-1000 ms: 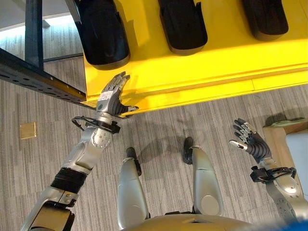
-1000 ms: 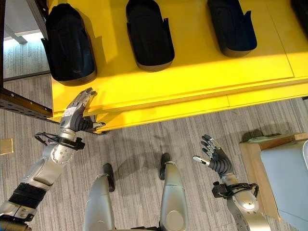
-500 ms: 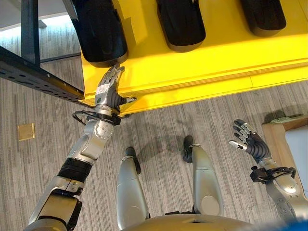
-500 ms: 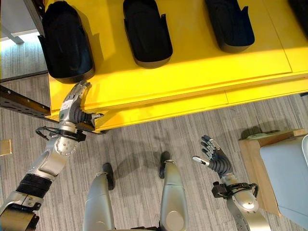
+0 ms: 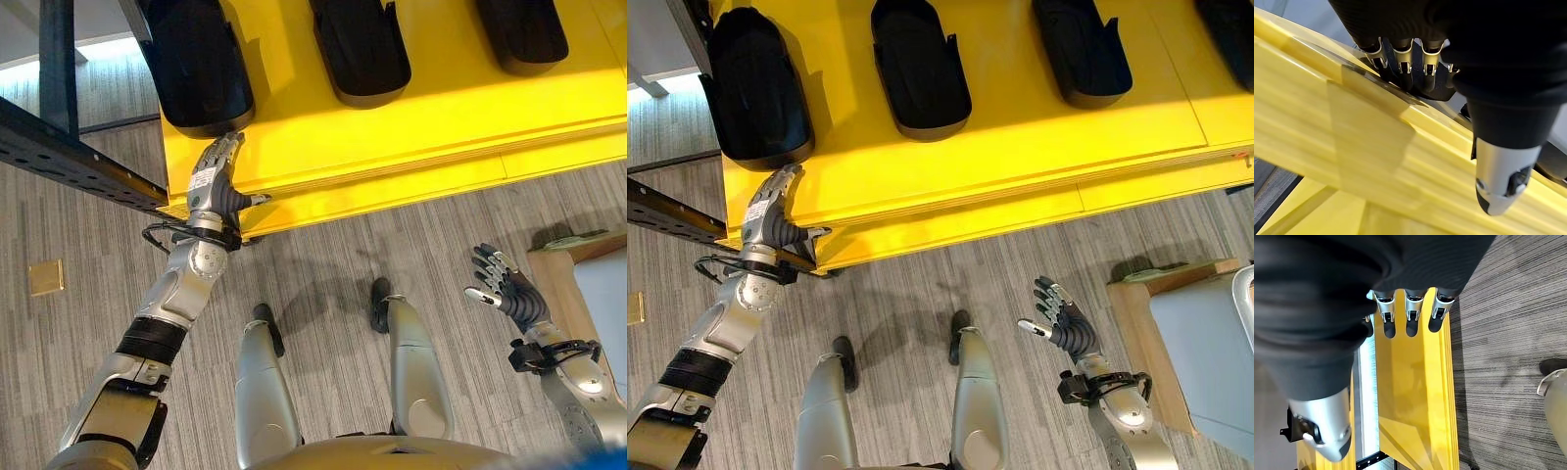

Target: Move parts from the plastic box to the shelf.

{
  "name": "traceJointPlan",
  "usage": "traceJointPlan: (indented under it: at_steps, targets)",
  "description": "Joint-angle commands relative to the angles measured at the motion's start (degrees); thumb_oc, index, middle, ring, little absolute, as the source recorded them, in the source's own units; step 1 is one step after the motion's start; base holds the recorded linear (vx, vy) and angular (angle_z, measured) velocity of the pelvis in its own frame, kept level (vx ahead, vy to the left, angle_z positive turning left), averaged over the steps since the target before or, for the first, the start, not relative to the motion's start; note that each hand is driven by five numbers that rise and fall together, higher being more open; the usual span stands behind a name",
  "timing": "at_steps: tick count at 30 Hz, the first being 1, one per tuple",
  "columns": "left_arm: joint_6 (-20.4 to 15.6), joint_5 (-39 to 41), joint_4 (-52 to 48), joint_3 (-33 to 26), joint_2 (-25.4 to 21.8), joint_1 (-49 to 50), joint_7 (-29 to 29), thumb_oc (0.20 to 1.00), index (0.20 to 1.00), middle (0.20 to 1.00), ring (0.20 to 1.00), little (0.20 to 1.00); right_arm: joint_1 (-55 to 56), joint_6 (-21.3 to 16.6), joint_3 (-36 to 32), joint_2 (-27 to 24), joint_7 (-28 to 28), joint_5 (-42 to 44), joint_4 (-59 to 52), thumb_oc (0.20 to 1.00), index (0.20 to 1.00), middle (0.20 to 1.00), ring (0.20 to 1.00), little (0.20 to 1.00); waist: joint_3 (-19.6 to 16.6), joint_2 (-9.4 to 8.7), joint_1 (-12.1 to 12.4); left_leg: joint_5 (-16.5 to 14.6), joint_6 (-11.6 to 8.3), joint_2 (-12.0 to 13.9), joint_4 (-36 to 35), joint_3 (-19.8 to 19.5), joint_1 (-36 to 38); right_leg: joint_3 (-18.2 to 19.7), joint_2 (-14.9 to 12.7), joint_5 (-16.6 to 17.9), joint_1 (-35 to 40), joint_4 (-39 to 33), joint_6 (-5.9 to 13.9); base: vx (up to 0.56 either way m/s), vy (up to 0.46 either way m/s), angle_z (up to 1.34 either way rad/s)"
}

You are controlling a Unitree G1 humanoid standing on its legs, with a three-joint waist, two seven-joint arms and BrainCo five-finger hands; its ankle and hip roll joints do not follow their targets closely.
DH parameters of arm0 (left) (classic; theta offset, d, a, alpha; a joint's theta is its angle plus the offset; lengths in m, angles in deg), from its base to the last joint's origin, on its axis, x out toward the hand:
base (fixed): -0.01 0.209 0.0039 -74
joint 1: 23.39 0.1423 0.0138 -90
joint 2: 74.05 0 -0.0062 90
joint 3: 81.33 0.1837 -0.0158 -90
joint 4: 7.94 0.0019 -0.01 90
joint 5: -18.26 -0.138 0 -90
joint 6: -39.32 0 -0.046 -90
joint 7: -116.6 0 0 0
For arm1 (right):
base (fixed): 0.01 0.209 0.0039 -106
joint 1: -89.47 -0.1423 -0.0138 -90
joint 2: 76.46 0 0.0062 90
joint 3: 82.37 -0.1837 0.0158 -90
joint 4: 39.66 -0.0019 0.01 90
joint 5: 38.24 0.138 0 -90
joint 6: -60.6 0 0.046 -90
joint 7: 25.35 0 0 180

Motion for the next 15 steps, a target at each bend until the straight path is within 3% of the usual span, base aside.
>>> traceJointPlan:
  at_steps: [1, 15]
  targets:
    - [3.0, 2.5, 6.1, -2.7, -1.9, 0.3, 1.2, 1.0, 1.0, 1.0, 1.0, 1.0, 0.9, -1.5, -1.2, -1.3, -0.2, 1.4, -3.2, 1.0, 1.0, 1.0, 1.0, 1.0, -0.7, 0.01, 0.3, 2.0, -0.63, 1.6, -2.8, -1.0, -0.8, 1.8, -3.4, -1.8, 4.4, -0.5, 3.92, 0.0, 0.0, 0.0]
    - [3.4, 2.4, 8.6, -3.3, -4.8, -2.3, 2.0, 1.0, 1.0, 1.0, 1.0, 1.0, 1.5, -1.4, -1.4, -2.0, -1.1, 1.5, -3.5, 1.0, 1.0, 1.0, 1.0, 1.0, -1.3, 0.05, 0.0, 2.0, -0.7, 1.6, -2.7, -1.1, -1.3, 2.0, -3.3, -1.7, 3.8, -0.3, 4.0, 0.0, 0.002, -0.02]
